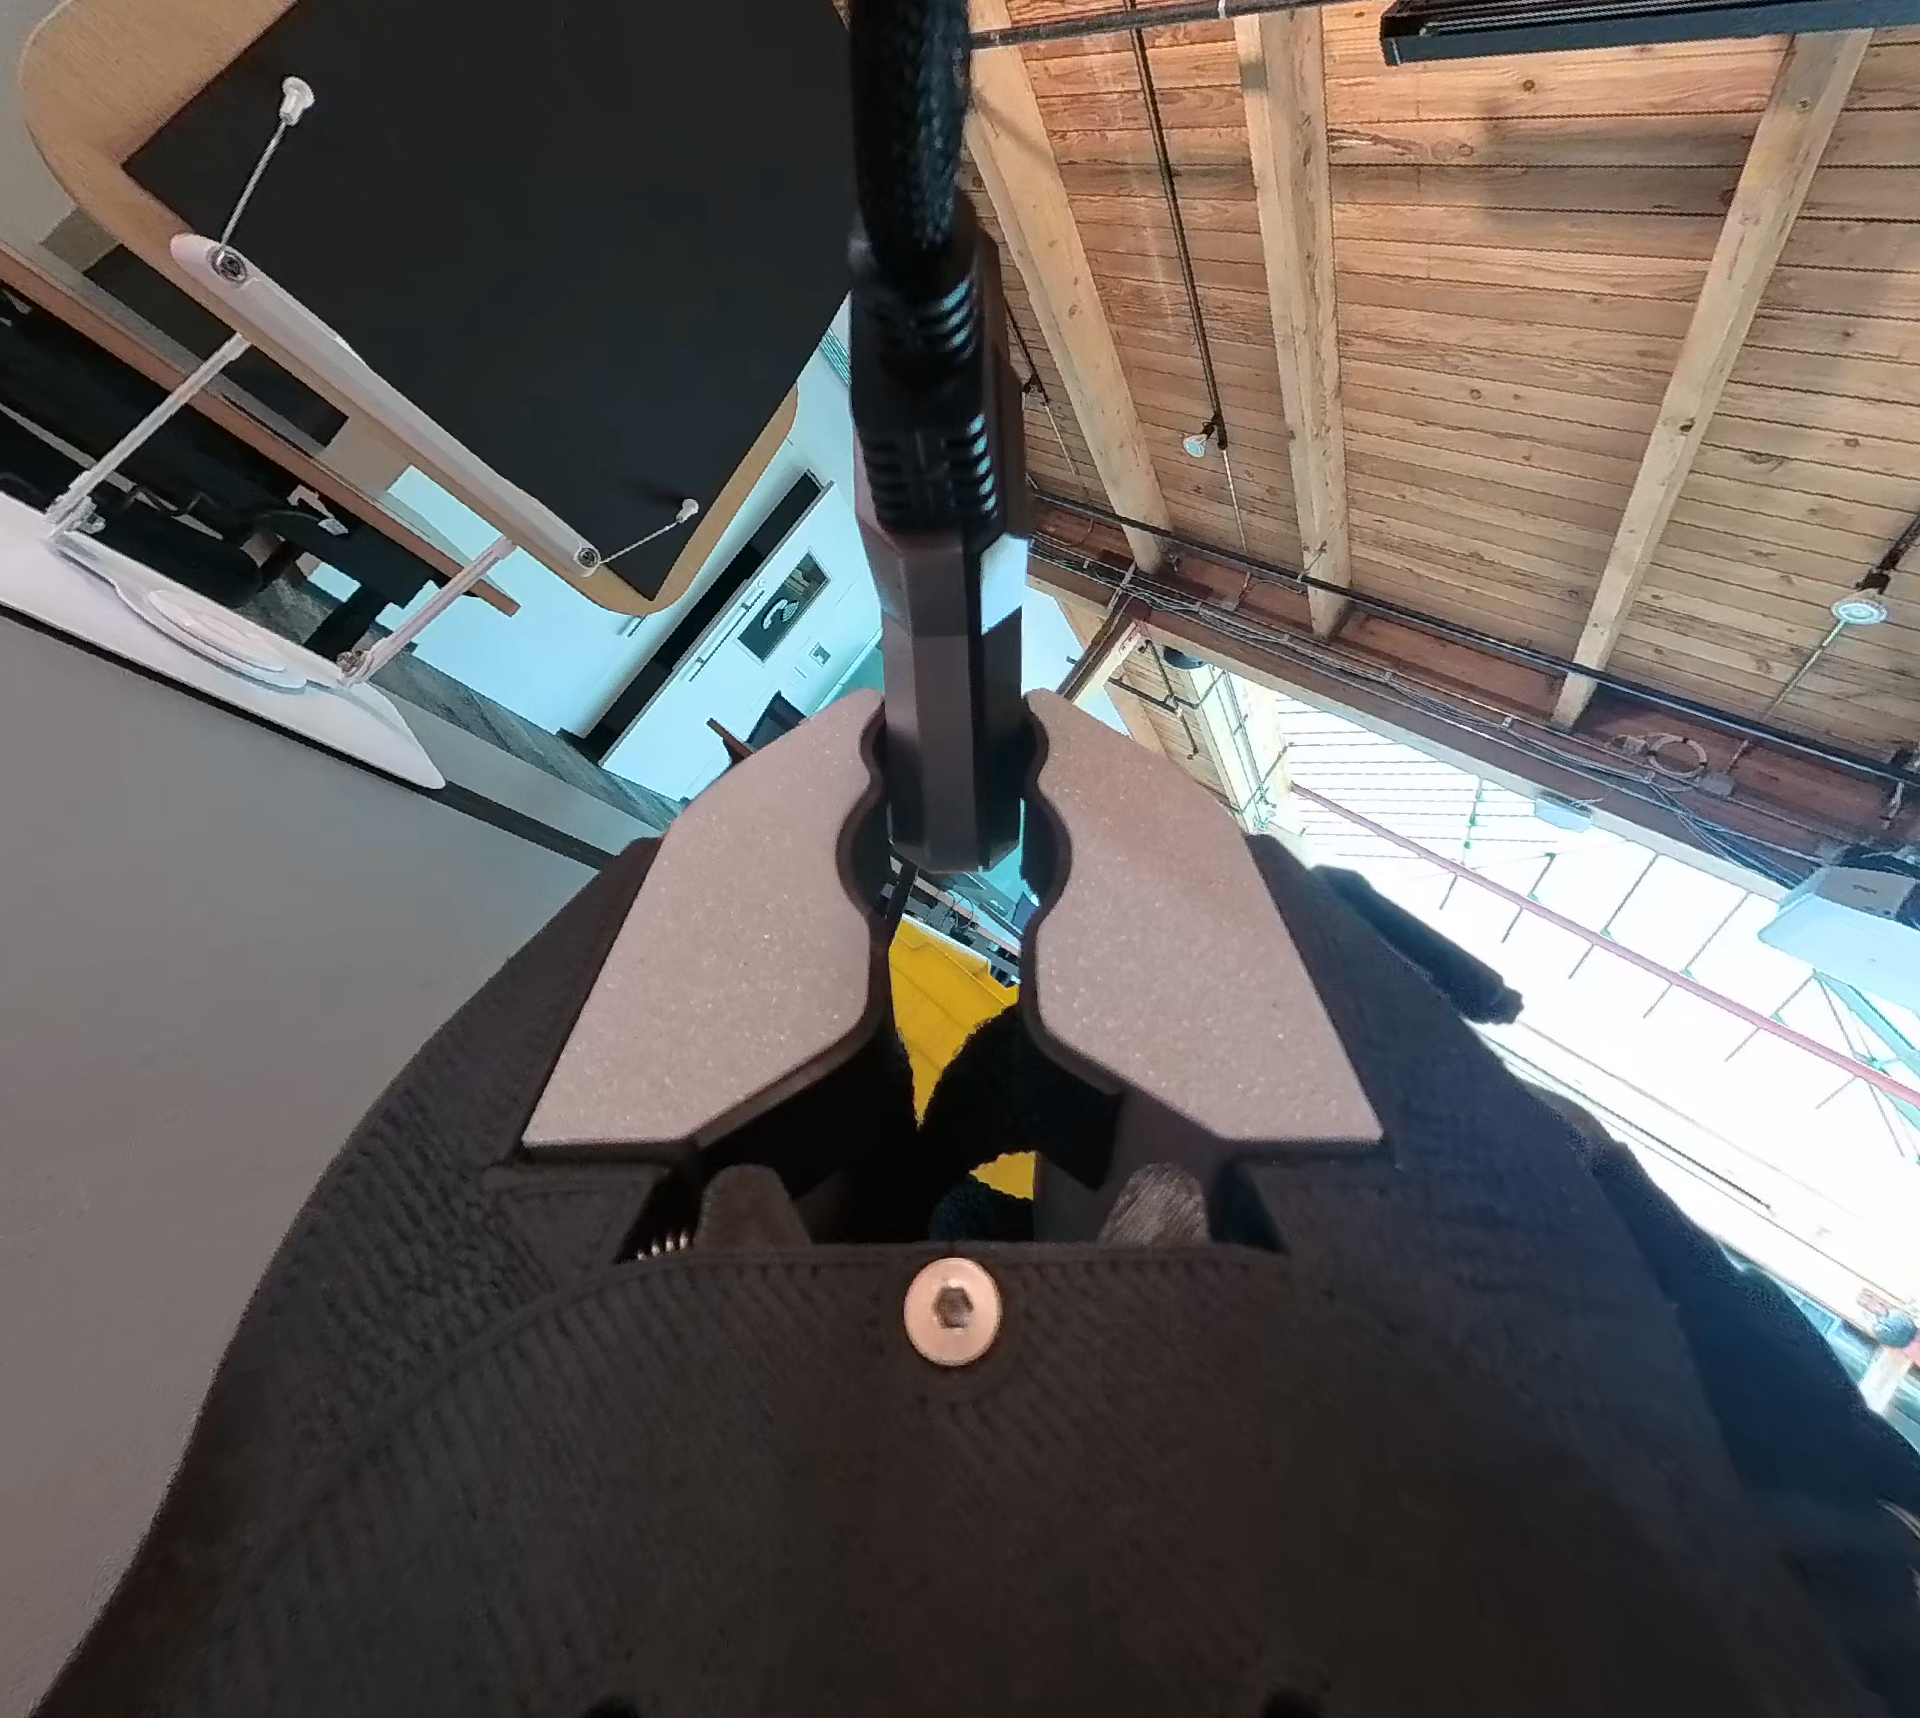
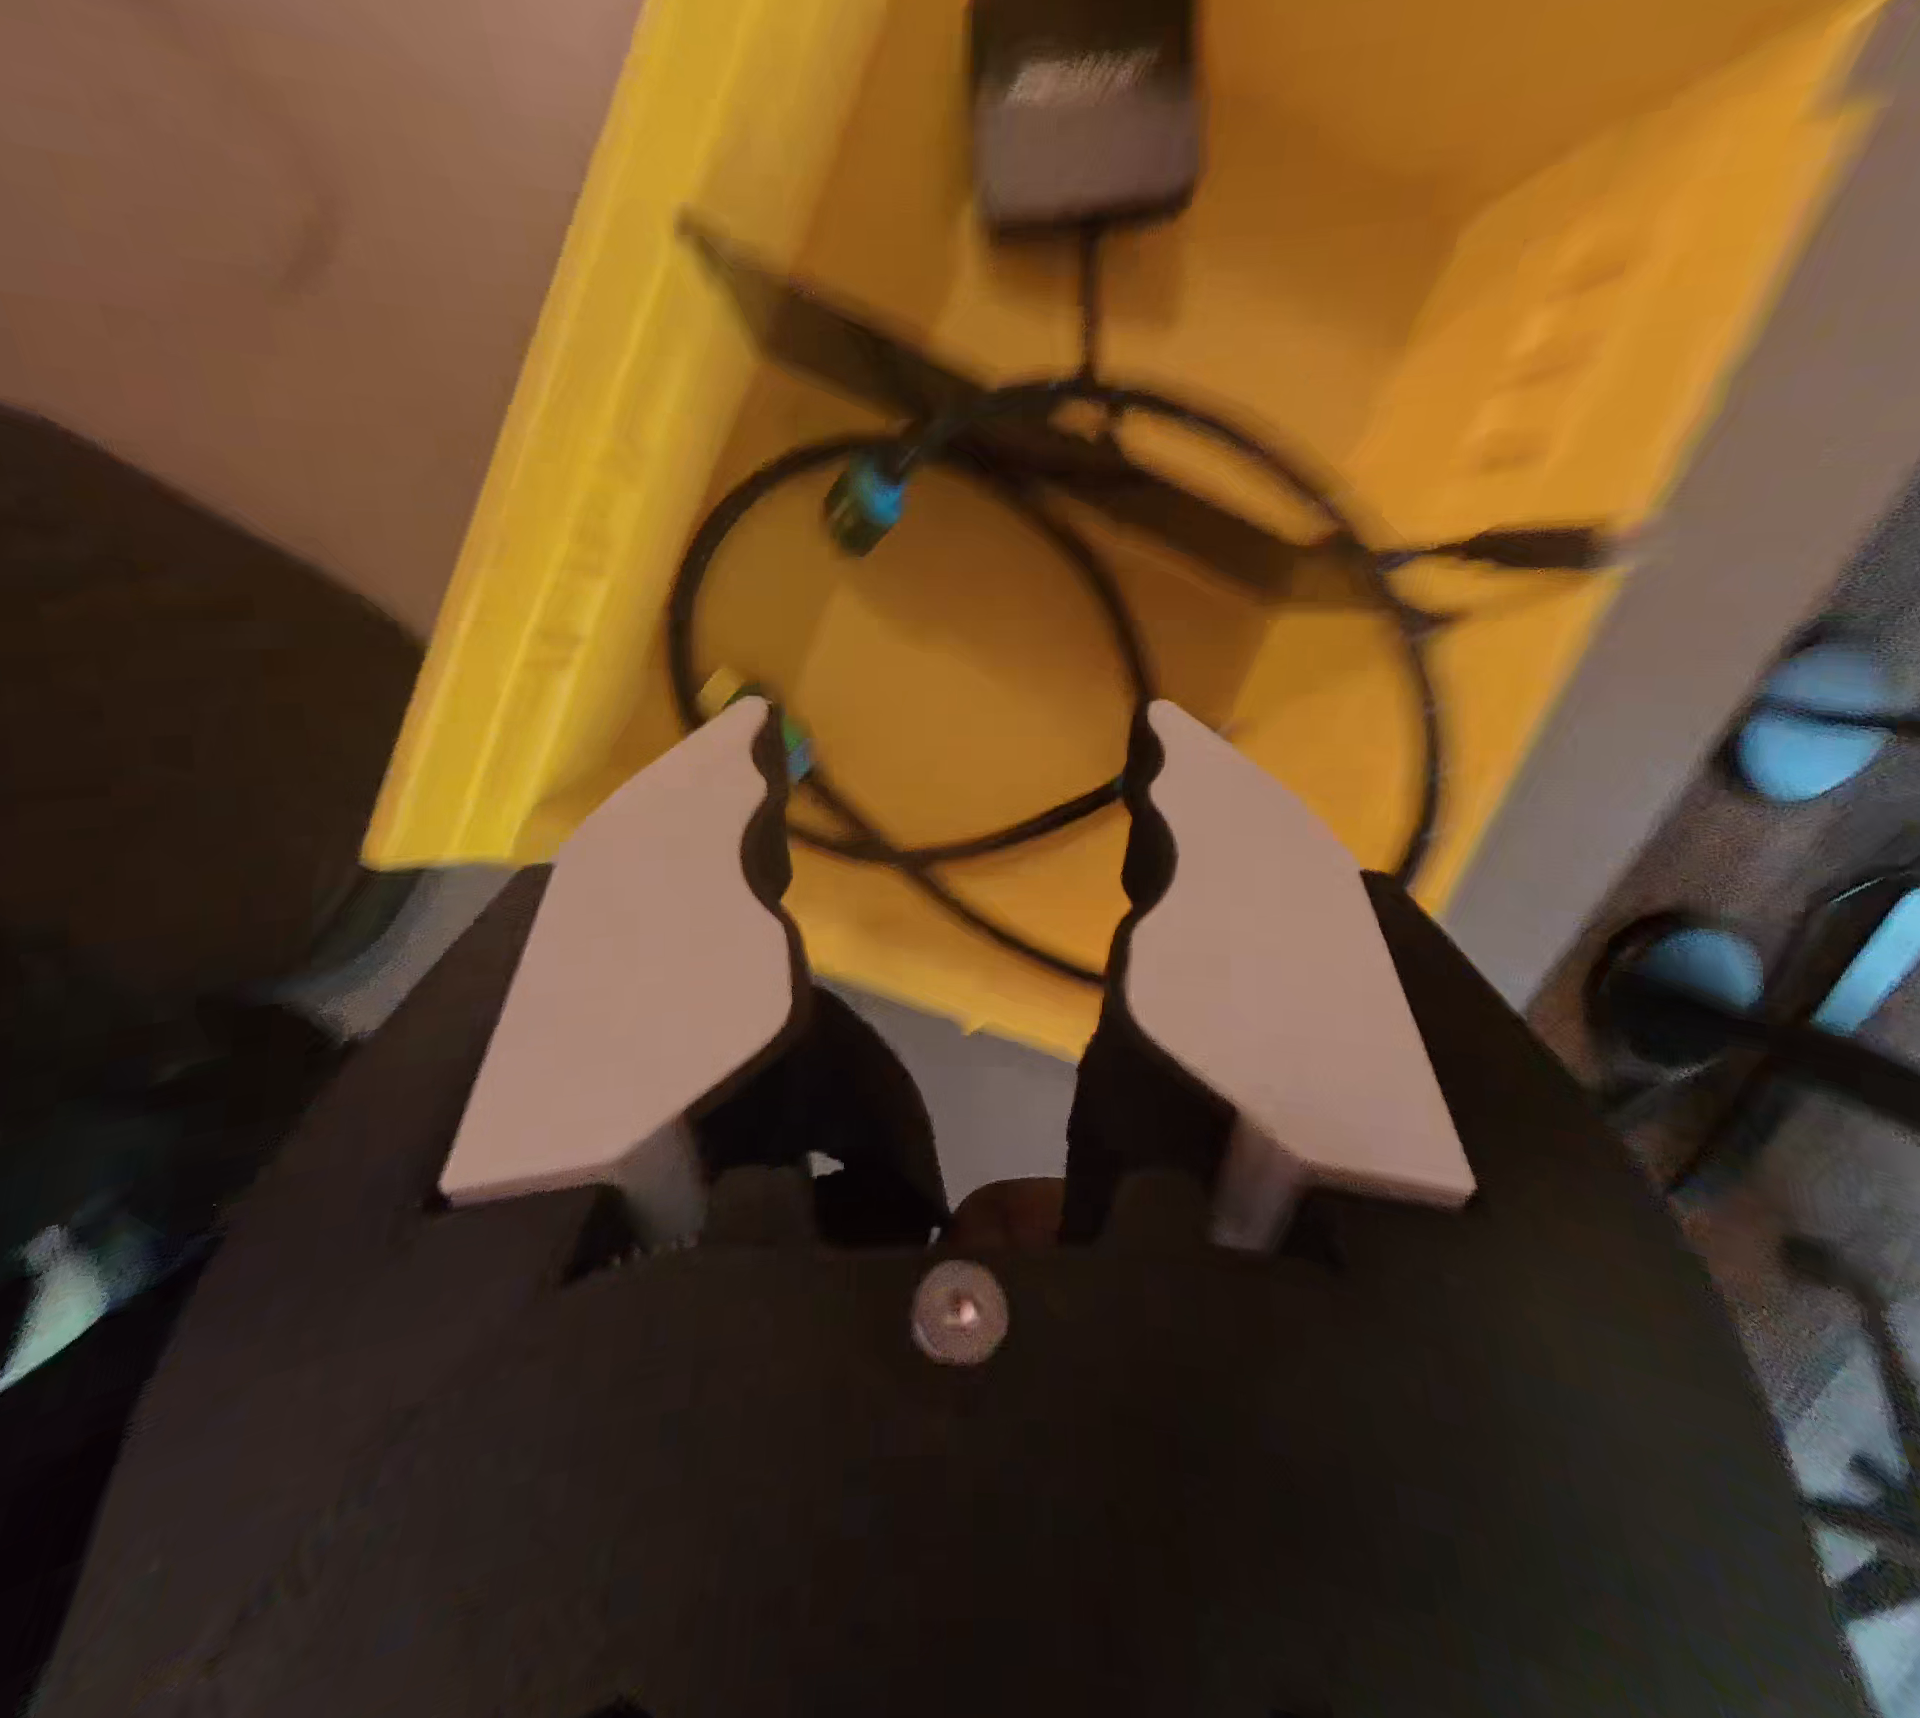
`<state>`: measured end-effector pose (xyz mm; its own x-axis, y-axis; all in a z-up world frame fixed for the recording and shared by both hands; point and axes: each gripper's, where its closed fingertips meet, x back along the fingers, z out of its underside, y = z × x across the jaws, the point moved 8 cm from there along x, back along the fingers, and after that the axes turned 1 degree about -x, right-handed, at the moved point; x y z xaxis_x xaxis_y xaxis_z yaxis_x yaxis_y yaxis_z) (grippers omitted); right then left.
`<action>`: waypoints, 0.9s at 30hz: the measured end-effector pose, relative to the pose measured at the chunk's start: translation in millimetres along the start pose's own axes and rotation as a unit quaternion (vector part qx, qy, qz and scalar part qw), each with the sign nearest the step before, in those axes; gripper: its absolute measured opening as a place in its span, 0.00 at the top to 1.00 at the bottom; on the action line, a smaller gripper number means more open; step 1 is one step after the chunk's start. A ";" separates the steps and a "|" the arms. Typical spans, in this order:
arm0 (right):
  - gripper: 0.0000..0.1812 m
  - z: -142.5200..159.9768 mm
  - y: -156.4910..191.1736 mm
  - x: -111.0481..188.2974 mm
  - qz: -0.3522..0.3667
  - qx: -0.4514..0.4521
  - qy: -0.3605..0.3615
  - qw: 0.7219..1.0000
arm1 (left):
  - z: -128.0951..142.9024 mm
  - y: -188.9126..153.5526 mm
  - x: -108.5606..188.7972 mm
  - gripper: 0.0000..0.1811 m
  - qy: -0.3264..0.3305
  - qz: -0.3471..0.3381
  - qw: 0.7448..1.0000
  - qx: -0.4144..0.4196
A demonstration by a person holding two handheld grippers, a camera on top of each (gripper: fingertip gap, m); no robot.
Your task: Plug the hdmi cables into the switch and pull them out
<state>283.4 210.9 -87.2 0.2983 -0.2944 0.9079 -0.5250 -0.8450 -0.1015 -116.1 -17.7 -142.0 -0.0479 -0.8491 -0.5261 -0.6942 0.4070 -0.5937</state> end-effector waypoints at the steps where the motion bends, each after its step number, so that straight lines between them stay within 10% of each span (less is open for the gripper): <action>1: 0.68 -8.3 -9.8 6.4 0.025 0.011 -0.042 0.999 | 0.0 0.0 -0.1 0.89 0.000 0.000 1.000 0.000; 12: 0.96 -15.4 -56.4 -41.5 -0.004 -0.070 -0.121 0.990 | 0.3 0.9 -0.4 0.89 0.002 0.001 1.000 0.007; 27: 0.97 5.9 -43.3 -66.6 0.089 -0.083 -0.225 0.967 | 0.6 0.6 -0.3 0.89 0.003 0.002 1.000 0.006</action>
<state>291.0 264.5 -145.7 0.4892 -0.6243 0.6091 -0.7090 -0.6914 -0.1392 -116.1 -17.0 -142.6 -0.0549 -0.8499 -0.5241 -0.6855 0.4137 -0.5991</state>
